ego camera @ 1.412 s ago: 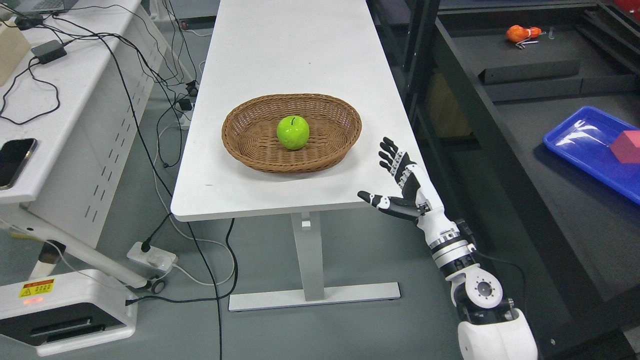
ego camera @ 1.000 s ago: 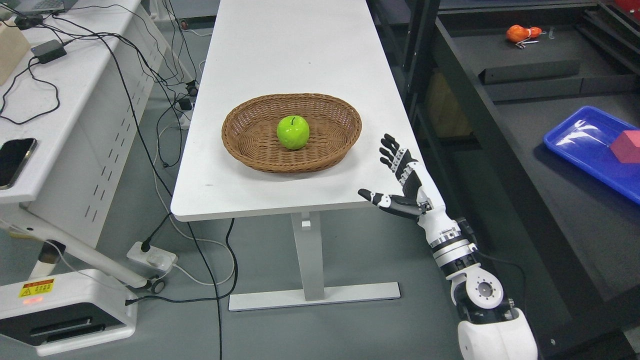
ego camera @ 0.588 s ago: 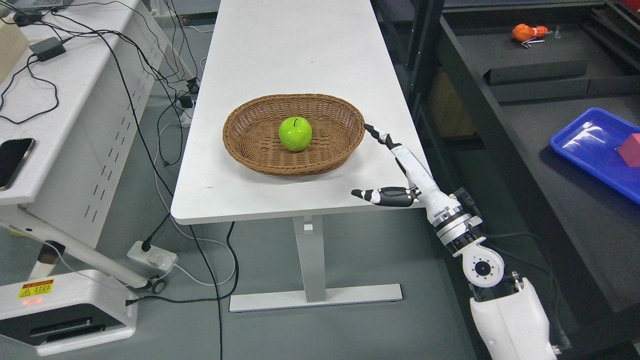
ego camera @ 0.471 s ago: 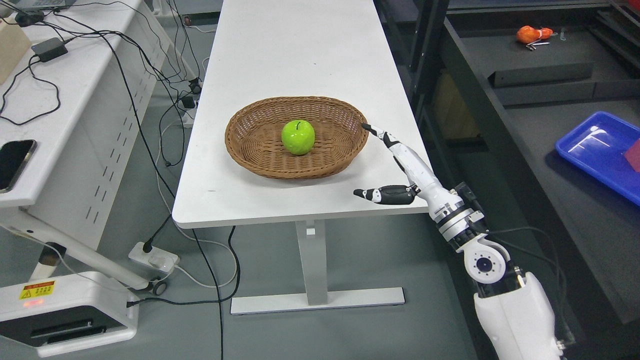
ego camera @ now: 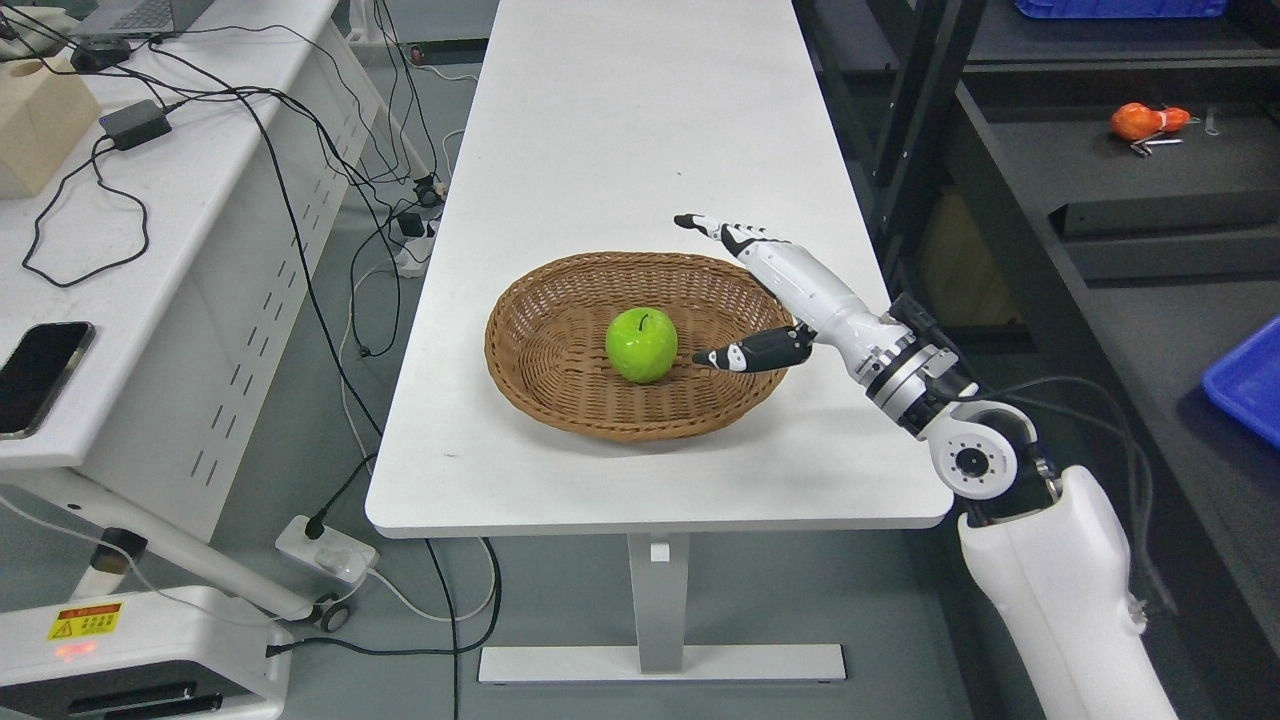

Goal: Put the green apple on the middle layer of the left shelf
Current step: 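Close the right hand fingers around the green apple in the basket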

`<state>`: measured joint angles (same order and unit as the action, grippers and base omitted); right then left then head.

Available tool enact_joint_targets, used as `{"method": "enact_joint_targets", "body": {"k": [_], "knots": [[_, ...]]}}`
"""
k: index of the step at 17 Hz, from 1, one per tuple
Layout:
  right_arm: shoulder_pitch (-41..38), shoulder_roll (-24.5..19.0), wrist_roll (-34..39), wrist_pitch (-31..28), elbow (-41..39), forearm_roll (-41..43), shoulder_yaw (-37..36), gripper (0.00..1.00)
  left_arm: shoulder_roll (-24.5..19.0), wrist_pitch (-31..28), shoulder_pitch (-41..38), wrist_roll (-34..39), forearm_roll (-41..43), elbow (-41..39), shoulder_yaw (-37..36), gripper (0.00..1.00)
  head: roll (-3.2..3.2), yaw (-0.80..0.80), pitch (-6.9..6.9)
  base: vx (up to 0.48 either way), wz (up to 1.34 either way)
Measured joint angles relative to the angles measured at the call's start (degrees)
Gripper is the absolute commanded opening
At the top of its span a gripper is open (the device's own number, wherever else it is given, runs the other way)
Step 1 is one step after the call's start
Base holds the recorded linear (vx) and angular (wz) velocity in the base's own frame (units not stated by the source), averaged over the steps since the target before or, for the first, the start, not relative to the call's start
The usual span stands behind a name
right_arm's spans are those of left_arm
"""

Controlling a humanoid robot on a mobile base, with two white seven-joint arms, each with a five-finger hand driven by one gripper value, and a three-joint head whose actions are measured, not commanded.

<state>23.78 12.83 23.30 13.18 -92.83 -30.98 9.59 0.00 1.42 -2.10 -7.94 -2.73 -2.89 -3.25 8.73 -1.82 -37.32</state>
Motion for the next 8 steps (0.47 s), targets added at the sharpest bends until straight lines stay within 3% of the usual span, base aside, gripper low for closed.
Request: {"method": "enact_joint_targets", "body": {"k": [8], "knots": [[3.91, 0.48, 5.83, -0.91, 4.74, -5.86, 8.55, 1.0, 0.0, 0.01, 0.0, -0.03, 0.0, 0.0, 0.0, 1.0, 0.0, 0.0, 0.0, 0.192, 0.03]]}}
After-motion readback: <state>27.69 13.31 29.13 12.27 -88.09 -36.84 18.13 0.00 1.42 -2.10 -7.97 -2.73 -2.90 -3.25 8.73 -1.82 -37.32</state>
